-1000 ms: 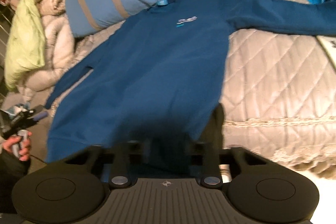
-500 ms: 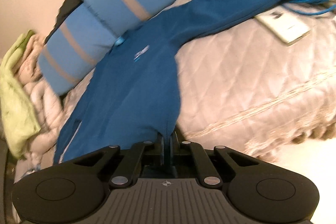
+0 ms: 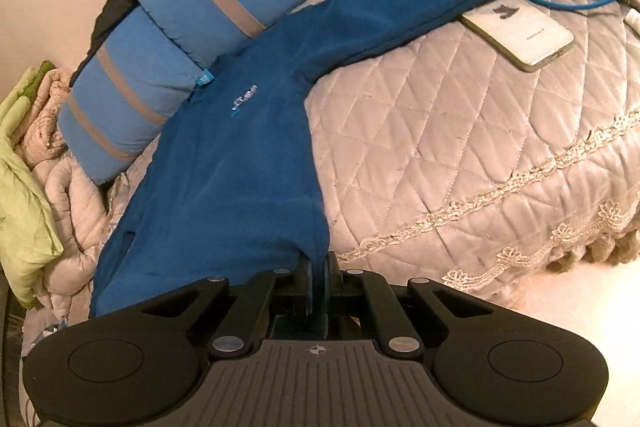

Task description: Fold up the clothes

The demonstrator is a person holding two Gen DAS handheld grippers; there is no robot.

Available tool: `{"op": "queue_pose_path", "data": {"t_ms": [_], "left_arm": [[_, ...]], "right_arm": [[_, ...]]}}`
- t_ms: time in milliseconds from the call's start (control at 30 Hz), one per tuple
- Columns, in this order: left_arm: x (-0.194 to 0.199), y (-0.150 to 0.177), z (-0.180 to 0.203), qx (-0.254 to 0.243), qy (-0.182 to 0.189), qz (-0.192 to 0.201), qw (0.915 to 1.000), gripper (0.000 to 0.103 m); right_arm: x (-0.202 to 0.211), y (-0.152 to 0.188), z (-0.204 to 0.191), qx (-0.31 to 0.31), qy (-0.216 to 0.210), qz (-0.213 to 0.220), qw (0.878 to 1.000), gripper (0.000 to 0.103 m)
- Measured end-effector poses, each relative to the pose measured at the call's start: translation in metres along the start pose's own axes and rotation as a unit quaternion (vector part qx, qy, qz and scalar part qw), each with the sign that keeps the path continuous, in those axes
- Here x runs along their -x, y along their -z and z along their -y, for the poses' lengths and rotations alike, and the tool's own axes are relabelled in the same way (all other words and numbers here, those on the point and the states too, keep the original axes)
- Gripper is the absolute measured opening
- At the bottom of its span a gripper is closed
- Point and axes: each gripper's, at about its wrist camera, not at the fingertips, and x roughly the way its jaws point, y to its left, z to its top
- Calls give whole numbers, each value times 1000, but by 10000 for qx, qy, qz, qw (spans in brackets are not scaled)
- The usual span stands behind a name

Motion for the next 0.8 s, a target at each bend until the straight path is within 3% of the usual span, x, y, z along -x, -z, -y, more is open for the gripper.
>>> {"op": "queue_pose_path", "data": {"t_ms": [33, 67, 300, 500, 633, 733, 800], "left_arm": [[2, 0, 0, 18, 77, 34, 10000, 12], [5, 0, -1, 75, 185, 68, 9998, 6], [48, -14, 2, 225, 680, 538, 9960, 5], [81, -18, 20, -113, 407, 595, 9973, 5], [54, -13, 20, -429, -365, 22, 9984, 6], [38, -17, 0, -67, -619, -97, 9980, 9], [40, -24, -7, 62, -733, 186, 9971, 19]], "right_arm": [[3, 0, -2, 35, -20, 42, 10000, 7], [7, 1, -5, 58, -39, 88, 9999, 7], [42, -1, -29, 146, -347, 303, 9988, 7], [58, 12, -44, 9, -294, 46, 9996, 7], [34, 29, -37, 242, 477, -292, 9981, 11], [18, 32, -44, 911, 1490, -70, 9846, 28], [17, 30, -55, 1368, 1687, 264, 9758, 73]]}}
